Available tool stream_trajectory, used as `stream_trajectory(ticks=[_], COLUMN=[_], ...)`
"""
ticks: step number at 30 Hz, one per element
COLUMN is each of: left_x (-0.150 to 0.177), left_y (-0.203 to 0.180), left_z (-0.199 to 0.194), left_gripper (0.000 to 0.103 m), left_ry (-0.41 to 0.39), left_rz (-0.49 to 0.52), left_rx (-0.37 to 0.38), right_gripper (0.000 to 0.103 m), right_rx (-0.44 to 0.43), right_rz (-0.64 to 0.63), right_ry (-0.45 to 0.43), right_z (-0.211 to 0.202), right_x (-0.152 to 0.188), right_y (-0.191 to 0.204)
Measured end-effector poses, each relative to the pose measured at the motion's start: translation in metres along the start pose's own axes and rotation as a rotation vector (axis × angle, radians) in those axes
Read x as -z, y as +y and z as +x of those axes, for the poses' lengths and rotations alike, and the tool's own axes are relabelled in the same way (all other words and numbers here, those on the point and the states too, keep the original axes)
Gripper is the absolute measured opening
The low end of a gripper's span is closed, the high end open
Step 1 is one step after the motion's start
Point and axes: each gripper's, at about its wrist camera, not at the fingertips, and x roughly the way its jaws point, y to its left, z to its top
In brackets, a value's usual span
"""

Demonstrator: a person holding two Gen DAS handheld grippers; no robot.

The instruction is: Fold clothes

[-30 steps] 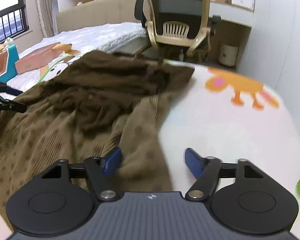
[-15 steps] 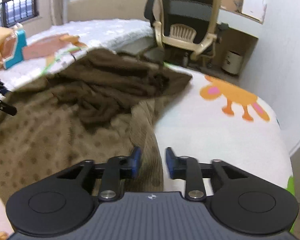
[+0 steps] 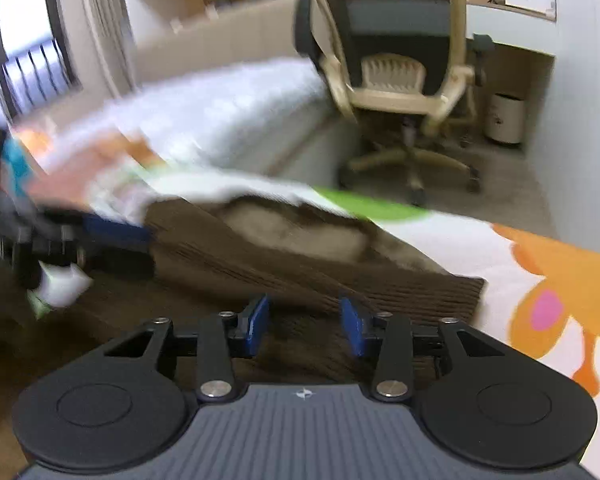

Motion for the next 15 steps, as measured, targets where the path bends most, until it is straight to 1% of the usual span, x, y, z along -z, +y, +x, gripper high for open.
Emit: stream_trajectory(ticks=[1,2,3,4,5,6,8,10,12,15], left_x=[0.001,0.001,0.002,0.002,0.003,0.003,0.004,0.004,0.005,0.006], left_y=[0.000,0.000,0.000,0.000,0.000,-0.001,-0.003,-0.002,-0.002,-0.005], left_z=[0.002,0.004,0.006,0.008,0.010,0.011,0.013,0.014,0.015,0.017], left_gripper=[0.097,0.097,0.097,0.097,0.097,0.097,0.098,0.099,0.100,0.103], left_ry=[0.002,0.003,0.005,0.006,0.008,0.011,0.011,0.011,0.012,0.048], left_rz=[0.003,0.007,0.011,0.014,0.018,0.025,0.027,0.033,0.038,0.057], left_rx=[-0.003,-0.005,-0.007,-0.010,-0.012,-0.020,-0.032,-0.035,-0.039,-0.038], right_gripper=[0.026,0.026,0.027,0.039,0.042,0.042,0.042,0.042,0.042,0.046], right_rx=[-0.002,0.015,0.061,0.098,0.135,0.147,0.084,0.031,0.054,0.089], right_rz=[-0.036,-0.067,-0.088,-0.105,-0.123,-0.129,-0.101,-0.097,-0.117,-0.146], right_ry=[-0.015,-0.026,-0.033,-0.045,-0.056,-0.068,-0.089,-0.087,-0.074,-0.054], right_z=[0.000,-0.001,-0.005,-0.009,-0.014,-0.018,-0.030,-0.036,-0.036,-0.037], right_x=[0.004,0.006,0.006,0.006,0.005,0.005,0.006,0.009,0.011,0.013], right_y=[-0.003,-0.005,-0.005,-0.005,-0.005,-0.004,0.001,0.008,0.008,0.007])
